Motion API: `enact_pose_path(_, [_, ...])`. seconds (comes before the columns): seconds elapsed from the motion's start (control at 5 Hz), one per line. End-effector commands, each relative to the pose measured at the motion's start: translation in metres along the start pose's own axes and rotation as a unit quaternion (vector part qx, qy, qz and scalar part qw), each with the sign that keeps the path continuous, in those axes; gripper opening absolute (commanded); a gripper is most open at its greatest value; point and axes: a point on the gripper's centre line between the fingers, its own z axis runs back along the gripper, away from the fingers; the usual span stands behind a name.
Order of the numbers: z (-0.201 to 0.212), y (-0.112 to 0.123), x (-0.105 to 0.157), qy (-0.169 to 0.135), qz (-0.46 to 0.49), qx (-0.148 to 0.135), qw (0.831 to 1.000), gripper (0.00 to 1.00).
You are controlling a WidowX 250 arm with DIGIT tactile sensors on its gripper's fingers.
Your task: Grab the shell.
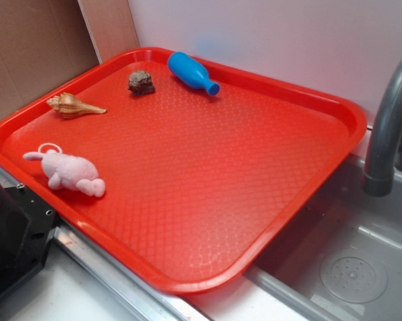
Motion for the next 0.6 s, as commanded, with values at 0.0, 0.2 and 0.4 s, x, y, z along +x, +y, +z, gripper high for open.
enact_pose_path(0.0, [0.000, 0.000, 0.000, 0.000, 0.000, 0.000, 1.000, 1.00])
enact_pose_path(0.2, [-0.010, 0.021, 0.004, 0.042, 0.026, -0.004, 0.999, 1.00])
enact_pose_path(0.4, [-0.010, 0.021, 0.004, 0.042, 0.026, -0.004, 0.999, 1.00])
